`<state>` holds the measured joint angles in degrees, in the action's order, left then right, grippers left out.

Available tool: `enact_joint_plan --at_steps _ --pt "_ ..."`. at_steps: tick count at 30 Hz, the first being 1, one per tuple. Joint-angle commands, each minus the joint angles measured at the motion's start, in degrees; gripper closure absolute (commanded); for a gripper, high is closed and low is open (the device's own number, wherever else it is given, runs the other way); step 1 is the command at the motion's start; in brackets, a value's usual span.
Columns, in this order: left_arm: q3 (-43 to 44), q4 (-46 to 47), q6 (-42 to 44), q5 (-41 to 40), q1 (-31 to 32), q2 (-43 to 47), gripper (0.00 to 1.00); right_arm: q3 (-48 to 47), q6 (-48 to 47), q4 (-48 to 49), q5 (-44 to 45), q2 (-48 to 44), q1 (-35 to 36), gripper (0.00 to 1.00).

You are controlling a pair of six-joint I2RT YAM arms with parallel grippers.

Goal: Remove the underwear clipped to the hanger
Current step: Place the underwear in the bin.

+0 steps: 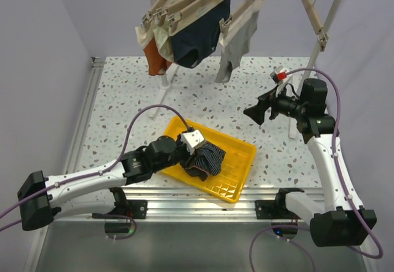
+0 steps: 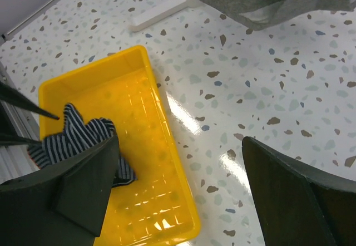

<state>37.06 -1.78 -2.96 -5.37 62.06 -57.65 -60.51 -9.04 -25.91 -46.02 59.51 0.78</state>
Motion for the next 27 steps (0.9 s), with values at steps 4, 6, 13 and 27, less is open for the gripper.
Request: enact_joint_plan --at_steps 4,6,13,27 --pt "-0.93 6.96 -3.45 -8.33 0.08 2.01 0.14 -7.68 2.88 5.08 2.42 3.42 4.84 0.05" --pt "-1.37 8.28 -3.72 -9.31 -0.01 2.89 0.05 -10.4 3.58 5.08 3.56 5.18 6.07 0.06" --pt "-1.02 9.25 -3.98 -11.5 -0.45 4.56 0.0 -22.27 6.13 3.85 9.54 11.94 11.35 0.06" --pt "6.0 12.24 -3.72 -15.29 -1.42 5.88 0.0 -32.12 18.09 6.92 20.7 17.22 12.67 0.07"
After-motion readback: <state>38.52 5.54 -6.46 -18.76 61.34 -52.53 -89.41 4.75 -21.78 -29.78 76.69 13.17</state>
